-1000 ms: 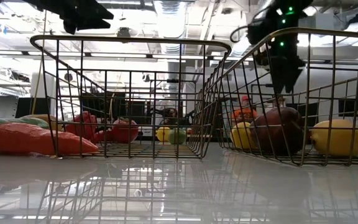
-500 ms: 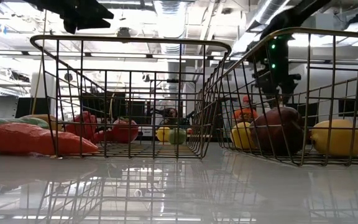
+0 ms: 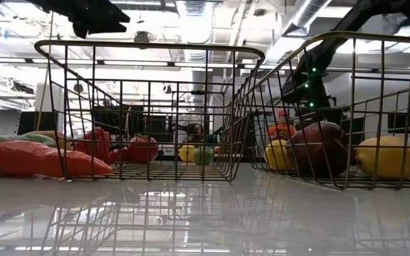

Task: Sort produce into baskets
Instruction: Put the top tomato into the right wire basket

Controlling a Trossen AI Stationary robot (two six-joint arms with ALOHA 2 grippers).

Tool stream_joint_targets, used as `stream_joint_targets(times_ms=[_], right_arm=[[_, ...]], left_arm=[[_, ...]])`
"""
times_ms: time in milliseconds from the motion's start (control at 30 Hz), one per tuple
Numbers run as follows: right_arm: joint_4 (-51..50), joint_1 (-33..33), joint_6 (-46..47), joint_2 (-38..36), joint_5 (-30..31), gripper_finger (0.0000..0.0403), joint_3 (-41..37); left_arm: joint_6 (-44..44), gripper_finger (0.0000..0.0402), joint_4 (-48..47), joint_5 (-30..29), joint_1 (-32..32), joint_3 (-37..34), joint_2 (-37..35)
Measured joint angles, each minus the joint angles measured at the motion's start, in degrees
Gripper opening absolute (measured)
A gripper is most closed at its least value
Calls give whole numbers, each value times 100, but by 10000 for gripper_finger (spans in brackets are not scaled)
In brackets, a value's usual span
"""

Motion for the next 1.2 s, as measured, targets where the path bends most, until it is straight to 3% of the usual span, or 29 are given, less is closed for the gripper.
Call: stream_joint_targets(times_ms=[467,800,1200], right_arm=[[-159,2,156,98,197,379,49],[-304,81,2,537,766,378,42],[-512,114,-121,553,746,323,40]], left_arm=[[2,224,-1,13,1,0,-1],[-18,224,-93,20,1,0,-1],[-18,224,-128,33,0,0,-1]])
